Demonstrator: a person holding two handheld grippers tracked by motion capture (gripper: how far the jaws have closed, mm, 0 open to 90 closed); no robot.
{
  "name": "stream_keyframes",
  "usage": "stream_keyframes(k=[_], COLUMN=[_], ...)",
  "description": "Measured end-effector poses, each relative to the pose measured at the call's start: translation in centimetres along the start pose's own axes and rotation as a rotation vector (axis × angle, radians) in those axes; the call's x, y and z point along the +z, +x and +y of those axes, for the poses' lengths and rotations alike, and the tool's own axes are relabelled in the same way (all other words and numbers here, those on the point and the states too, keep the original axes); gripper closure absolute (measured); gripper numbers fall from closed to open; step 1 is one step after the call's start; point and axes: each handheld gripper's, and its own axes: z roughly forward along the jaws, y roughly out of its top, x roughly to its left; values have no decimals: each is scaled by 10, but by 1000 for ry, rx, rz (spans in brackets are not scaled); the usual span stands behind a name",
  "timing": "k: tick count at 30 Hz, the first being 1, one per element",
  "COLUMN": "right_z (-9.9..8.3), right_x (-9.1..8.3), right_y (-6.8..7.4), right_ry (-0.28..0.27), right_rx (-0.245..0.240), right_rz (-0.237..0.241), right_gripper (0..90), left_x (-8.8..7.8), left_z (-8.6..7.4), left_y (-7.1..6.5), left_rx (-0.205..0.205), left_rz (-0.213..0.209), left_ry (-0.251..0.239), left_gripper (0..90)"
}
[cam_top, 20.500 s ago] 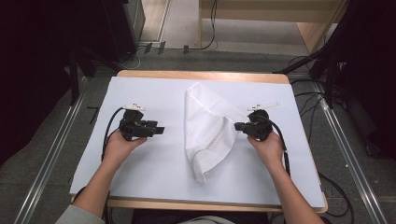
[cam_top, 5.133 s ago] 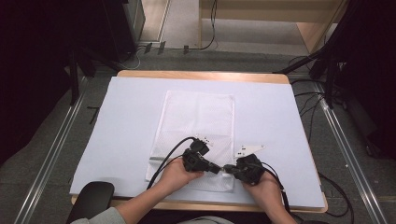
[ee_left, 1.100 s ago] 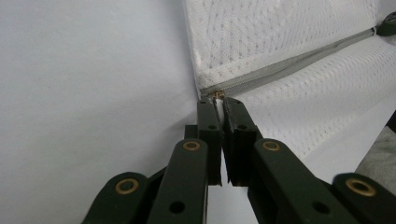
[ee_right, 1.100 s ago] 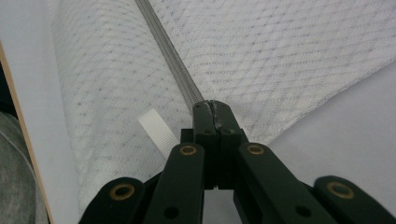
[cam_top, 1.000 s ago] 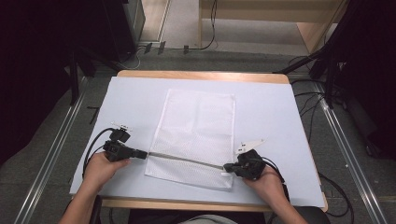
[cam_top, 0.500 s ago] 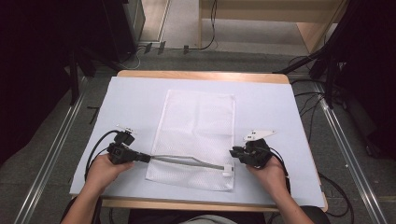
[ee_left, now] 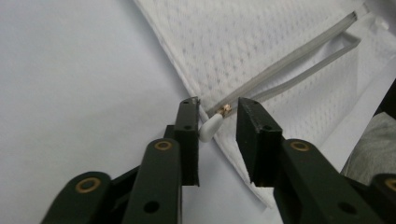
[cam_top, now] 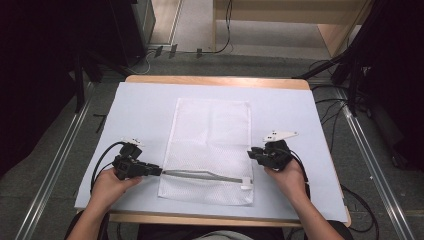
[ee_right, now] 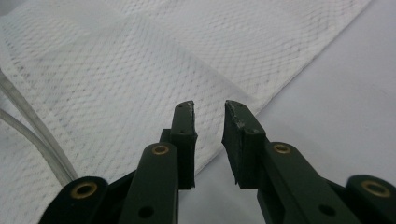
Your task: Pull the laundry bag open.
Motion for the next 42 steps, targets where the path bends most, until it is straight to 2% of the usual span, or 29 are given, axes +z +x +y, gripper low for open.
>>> stream_keyframes(k=[4,6,12,16,18,22,27,30,34,42], right_z=[0,0,-1,-4,-5,-8,-11,-13,-14,-14], right_x=[-4,-6,-9,-17,-22,-28,-31,-31,-31,-30], right_y=[-2,-2,-1,-3,-5,-11,-21,-24,-25,-24], right_ry=[-18,-24,-34,-54,-72,-95,-103,-100,-94,-85], right_rx=[21,28,13,13,2,17,47,61,68,69], right_rz=[7,19,29,32,28,29,18,9,5,7], right_gripper=[740,728,675,613,589,550,517,507,502,479], left_x=[-7,-9,-15,-19,-19,-23,-26,-27,-26,-25], left_z=[1,2,2,3,4,6,5,5,5,7], left_y=[2,4,11,14,16,22,30,32,33,33], left_rx=[15,6,20,33,43,48,29,28,17,24], left_rz=[27,37,117,137,161,185,208,208,210,208], left_ry=[-89,-120,-153,-177,-194,-226,-232,-233,-230,-214], left_gripper=[608,566,491,460,448,412,393,388,381,372])
